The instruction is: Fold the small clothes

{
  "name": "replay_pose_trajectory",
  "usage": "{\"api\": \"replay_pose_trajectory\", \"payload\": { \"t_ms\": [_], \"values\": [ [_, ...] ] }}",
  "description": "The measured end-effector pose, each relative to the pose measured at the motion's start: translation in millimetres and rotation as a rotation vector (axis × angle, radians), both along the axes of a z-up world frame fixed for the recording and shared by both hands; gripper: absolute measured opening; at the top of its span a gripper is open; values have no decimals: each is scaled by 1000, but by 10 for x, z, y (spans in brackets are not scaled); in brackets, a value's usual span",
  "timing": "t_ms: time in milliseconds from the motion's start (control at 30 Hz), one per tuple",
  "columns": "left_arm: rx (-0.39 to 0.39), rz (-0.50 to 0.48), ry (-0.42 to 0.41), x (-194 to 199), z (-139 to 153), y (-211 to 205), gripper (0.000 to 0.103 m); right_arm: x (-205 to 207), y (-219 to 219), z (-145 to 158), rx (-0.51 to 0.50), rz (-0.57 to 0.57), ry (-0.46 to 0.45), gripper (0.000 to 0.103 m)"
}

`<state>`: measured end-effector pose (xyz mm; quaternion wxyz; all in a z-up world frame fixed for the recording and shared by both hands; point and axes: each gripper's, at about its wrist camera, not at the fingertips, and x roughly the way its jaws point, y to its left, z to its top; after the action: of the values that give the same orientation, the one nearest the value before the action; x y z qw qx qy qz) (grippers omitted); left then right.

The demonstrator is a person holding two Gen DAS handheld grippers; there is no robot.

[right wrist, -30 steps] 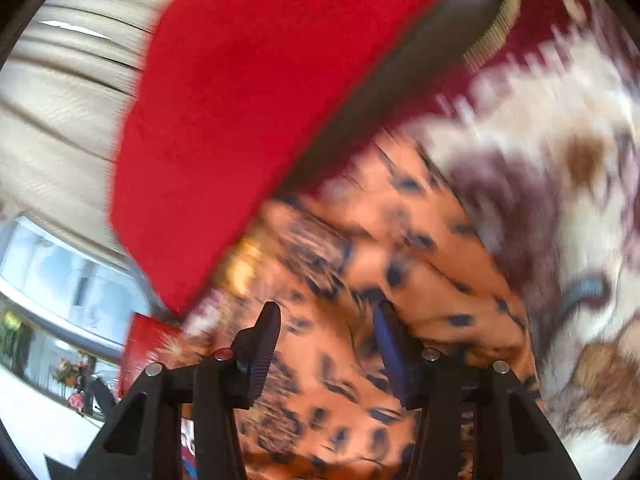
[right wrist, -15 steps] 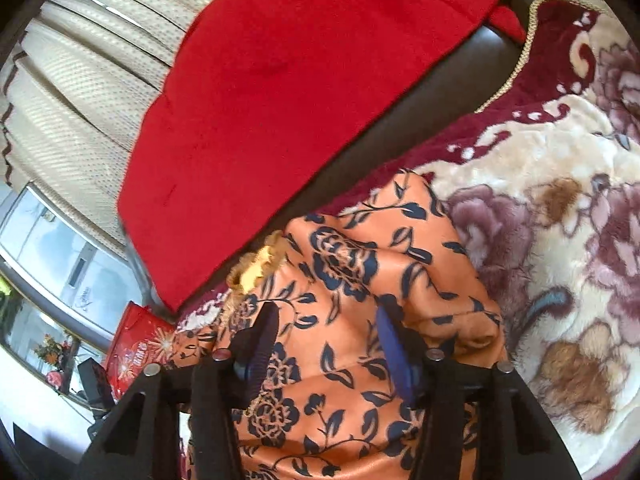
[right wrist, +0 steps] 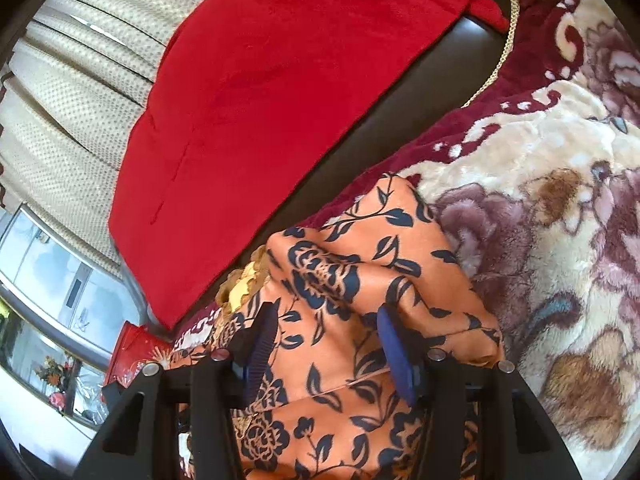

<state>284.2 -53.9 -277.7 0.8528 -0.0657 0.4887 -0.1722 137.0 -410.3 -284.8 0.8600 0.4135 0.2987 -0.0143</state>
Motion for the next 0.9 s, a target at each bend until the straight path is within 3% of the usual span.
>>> {"api": "replay_pose_trajectory", "payload": {
  "t_ms": [133,300,333,400,533,600,733,800,833,867,900],
  "values": [
    [39,-7,-54,10,95,49,13,25,4,8,-11,0,-7,56],
    [33,17,-37,81,83,320,11,83,45,34,-22,5,-19,56],
    [45,38,-42,95,88,388,1,89,50,37,-20,6,-21,56],
    [102,88,-79,101,108,513,0,110,83,43,-16,13,-29,56],
    [56,116,-70,132,126,722,0,163,151,38,-13,39,-37,57],
    [53,108,-93,107,193,768,0,208,170,-12,-4,46,-12,69],
    [-64,74,-107,54,435,997,1,320,219,-195,32,80,73,70],
    [-121,92,-126,52,562,1210,11,298,277,-129,-12,84,58,70],
    [-131,117,-145,56,605,1270,30,283,300,-96,-23,89,44,70],
    [-127,168,-165,63,642,1426,59,272,313,-75,-27,92,34,70],
    [-113,220,-176,70,651,1546,72,256,333,-54,-31,94,22,70]
  ]
}}
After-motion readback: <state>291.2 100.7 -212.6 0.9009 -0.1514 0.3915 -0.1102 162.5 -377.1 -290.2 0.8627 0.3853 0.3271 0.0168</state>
